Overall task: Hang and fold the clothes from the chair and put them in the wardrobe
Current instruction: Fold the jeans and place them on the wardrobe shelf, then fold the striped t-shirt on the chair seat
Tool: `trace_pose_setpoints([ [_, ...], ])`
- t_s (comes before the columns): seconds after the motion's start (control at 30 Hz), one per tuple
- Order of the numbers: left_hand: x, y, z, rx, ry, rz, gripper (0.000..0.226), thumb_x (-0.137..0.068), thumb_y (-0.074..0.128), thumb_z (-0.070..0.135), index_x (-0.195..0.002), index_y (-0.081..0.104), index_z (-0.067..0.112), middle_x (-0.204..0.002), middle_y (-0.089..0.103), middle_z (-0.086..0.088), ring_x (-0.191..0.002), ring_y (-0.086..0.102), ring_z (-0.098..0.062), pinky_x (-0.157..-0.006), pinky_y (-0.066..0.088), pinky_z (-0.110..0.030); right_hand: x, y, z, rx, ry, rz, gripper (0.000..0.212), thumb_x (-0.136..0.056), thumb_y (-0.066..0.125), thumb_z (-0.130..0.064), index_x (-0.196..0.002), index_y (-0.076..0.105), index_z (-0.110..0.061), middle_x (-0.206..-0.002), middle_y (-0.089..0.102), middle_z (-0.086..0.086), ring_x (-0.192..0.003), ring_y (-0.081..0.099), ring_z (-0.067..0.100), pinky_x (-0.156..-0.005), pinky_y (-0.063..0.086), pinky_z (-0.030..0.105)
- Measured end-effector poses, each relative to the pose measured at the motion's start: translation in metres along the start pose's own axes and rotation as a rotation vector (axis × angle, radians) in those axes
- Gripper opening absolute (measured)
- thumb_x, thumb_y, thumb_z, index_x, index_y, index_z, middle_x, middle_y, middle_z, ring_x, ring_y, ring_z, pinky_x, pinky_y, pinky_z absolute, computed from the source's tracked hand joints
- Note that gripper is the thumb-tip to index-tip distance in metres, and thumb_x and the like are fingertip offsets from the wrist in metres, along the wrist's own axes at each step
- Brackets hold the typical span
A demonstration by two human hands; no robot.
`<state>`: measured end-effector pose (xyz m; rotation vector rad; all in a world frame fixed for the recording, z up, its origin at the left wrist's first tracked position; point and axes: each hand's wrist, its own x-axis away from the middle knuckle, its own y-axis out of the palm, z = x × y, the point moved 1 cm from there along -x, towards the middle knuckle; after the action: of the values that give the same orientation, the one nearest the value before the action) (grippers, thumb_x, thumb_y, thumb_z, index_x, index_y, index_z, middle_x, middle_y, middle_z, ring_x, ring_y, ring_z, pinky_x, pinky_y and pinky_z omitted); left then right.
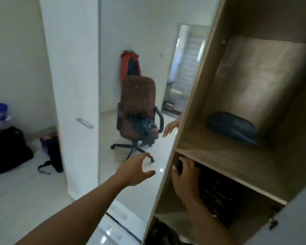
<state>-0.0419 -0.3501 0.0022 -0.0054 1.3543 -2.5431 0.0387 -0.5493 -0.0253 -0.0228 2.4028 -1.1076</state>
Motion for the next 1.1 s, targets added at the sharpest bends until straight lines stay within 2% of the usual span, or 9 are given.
trace_pose_setpoints([
  [0.17, 0.116, -0.060, -0.134, 0.004, -0.314, 0.151, 0.082, -0.083, 0.065, 0.062, -0.151, 0.033, 0.030, -0.151, 0.045, 0.005, -0.136, 0.043, -0.016, -0.107, 0.039, -0.034, 0.073, 0.097, -0.125, -0.216, -0.094, -0.308, 0.047, -0.099, 0.056, -0.035, -0.142, 0.045, -0.021, -0.148, 0.041, -0.002, -0.134, 0.047, 0.018, -0.103, 0.045, 0.029],
  [0.33, 0.230, -0.102, -0.246, 0.007, -0.639, 0.304, 0.082, -0.084, 0.063, 0.062, -0.152, 0.032, 0.028, -0.155, 0.039, 0.005, -0.138, 0.041, -0.017, -0.111, 0.038, -0.037, 0.136, 0.190, -0.251, -0.315, -0.317, -0.583, 0.050, -0.099, 0.054, -0.035, -0.145, 0.041, -0.021, -0.146, 0.040, -0.005, -0.133, 0.046, 0.015, -0.106, 0.046, 0.035],
  [0.53, 0.355, -0.151, -0.351, 0.054, -0.951, 0.440, 0.077, -0.087, 0.061, 0.060, -0.151, 0.033, 0.027, -0.149, 0.044, 0.003, -0.135, 0.043, -0.017, -0.108, 0.038, -0.032, 0.206, 0.289, -0.381, -0.405, -0.519, -0.905, 0.050, -0.098, 0.057, -0.033, -0.144, 0.042, -0.021, -0.145, 0.043, -0.007, -0.132, 0.047, 0.012, -0.101, 0.039, 0.021],
  [0.63, 0.407, -0.169, -0.395, 0.090, -1.092, 0.515, 0.078, -0.087, 0.062, 0.059, -0.152, 0.034, 0.025, -0.151, 0.043, 0.003, -0.135, 0.044, -0.017, -0.107, 0.040, -0.031, 0.238, 0.337, -0.439, -0.425, -0.605, -1.028, 0.051, -0.097, 0.059, -0.032, -0.144, 0.043, -0.019, -0.144, 0.046, -0.003, -0.132, 0.047, 0.014, -0.102, 0.036, 0.019],
  [0.8, 0.463, -0.192, -0.450, 0.194, -1.335, 0.617, 0.078, -0.085, 0.064, 0.061, -0.151, 0.033, 0.031, -0.146, 0.048, 0.006, -0.127, 0.053, -0.016, -0.101, 0.049, -0.034, 0.279, 0.406, -0.527, -0.456, -0.718, -1.251, 0.052, -0.099, 0.055, -0.037, -0.146, 0.040, -0.023, -0.145, 0.043, -0.006, -0.132, 0.046, 0.011, -0.101, 0.037, 0.020],
  [0.93, 0.495, -0.204, -0.481, 0.202, -1.499, 0.704, 0.076, -0.084, 0.066, 0.058, -0.148, 0.039, 0.027, -0.127, 0.063, 0.006, -0.111, 0.062, -0.014, -0.091, 0.052, -0.030, 0.301, 0.460, -0.584, -0.432, -0.805, -1.397, 0.052, -0.098, 0.053, -0.043, -0.146, 0.040, -0.028, -0.147, 0.044, -0.008, -0.133, 0.046, 0.010, -0.105, 0.044, 0.028],
  [1.03, 0.513, -0.207, -0.499, 0.274, -1.587, 0.794, 0.053, -0.083, 0.072, 0.047, -0.131, 0.055, 0.033, -0.104, 0.066, 0.018, -0.099, 0.066, -0.008, -0.085, 0.053, -0.027, 0.319, 0.491, -0.620, -0.388, -0.866, -1.461, 0.053, -0.099, 0.053, -0.042, -0.147, 0.040, -0.026, -0.148, 0.044, -0.007, -0.134, 0.046, 0.012, -0.105, 0.043, 0.029],
  [1.1, 0.524, -0.209, -0.513, 0.315, -1.640, 0.839, 0.050, -0.081, 0.074, 0.046, -0.126, 0.058, 0.034, -0.105, 0.067, 0.019, -0.100, 0.067, -0.009, -0.086, 0.055, -0.028, 0.330, 0.506, -0.641, -0.361, -0.913, -1.509, 0.053, -0.099, 0.054, -0.041, -0.147, 0.040, -0.025, -0.148, 0.043, -0.005, -0.133, 0.047, 0.012, -0.103, 0.042, 0.027],
])
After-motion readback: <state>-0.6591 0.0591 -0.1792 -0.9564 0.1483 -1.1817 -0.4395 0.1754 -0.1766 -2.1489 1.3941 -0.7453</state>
